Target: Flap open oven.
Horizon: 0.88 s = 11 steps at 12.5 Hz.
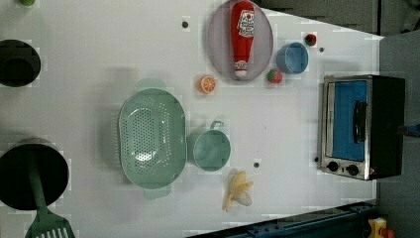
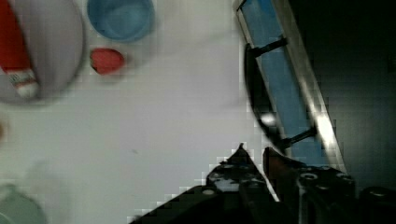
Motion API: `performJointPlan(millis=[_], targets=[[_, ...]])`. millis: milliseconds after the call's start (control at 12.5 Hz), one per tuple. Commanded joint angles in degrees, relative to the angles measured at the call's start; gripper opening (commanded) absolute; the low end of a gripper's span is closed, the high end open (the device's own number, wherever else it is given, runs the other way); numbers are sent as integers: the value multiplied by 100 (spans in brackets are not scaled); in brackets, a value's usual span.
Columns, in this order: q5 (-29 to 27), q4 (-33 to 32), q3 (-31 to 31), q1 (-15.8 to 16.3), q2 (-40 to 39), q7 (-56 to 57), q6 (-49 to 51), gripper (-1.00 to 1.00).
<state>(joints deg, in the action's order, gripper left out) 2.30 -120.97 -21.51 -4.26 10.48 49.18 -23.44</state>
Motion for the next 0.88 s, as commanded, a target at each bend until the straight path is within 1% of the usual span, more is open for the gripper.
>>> performJointPlan(millis=[80, 400, 880], targets=[[-36, -209, -172, -33, -356, 1969, -579, -65], [-36, -424, -393, -48, -969, 2008, -1431, -65], [-36, -756, -379, -91, -1622, 2008, -2545, -65]])
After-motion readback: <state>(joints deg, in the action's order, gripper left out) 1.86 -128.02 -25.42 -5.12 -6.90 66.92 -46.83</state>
